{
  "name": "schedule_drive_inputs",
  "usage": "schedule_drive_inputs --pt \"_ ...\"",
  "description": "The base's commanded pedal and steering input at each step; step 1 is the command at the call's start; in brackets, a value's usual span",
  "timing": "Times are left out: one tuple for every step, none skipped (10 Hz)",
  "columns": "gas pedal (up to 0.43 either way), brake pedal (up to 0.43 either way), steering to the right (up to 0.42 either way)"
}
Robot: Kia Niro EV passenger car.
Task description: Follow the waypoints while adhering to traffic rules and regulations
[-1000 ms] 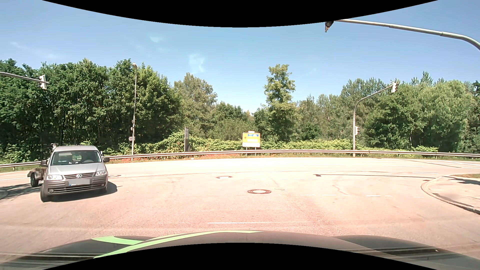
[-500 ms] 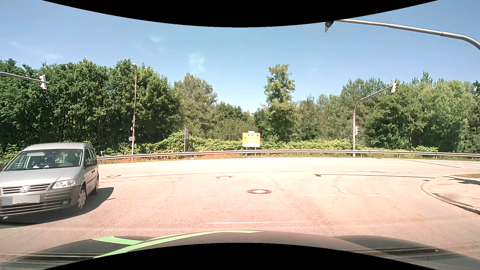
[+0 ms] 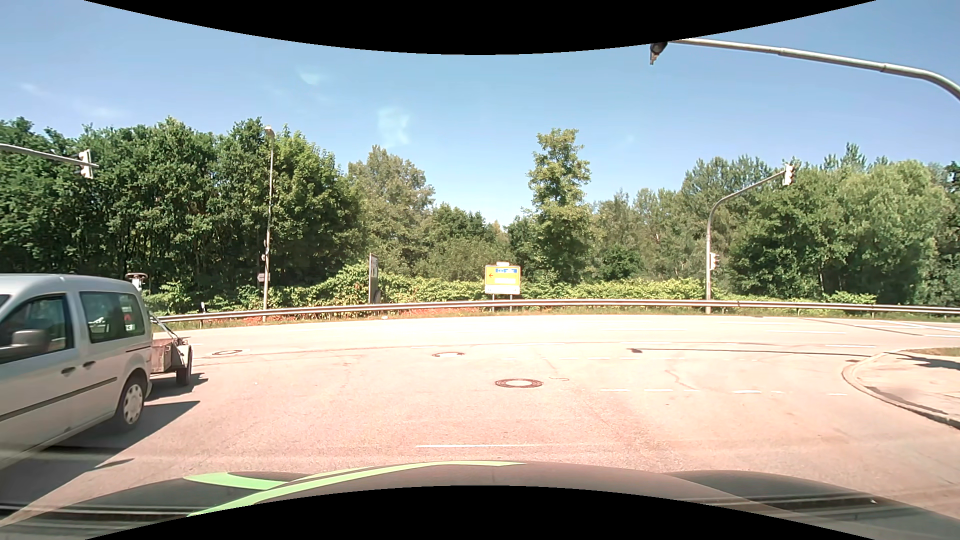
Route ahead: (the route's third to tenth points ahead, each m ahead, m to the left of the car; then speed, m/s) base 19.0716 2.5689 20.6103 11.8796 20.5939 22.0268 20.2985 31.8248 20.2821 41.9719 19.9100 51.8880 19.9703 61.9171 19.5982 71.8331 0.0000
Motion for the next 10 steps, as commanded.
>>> schedule_drive_inputs --pt "0.0 0.366 -0.024" --pt "0.0 0.366 -0.024" --pt "0.0 0.366 -0.024" --pt "0.0 0.366 -0.024" --pt "0.0 0.366 -0.024" --pt "0.0 0.372 -0.024" --pt "0.0 0.366 -0.024" --pt "0.0 0.366 -0.024" --pt "0.0 0.366 -0.024" --pt "0.0 0.366 -0.024"
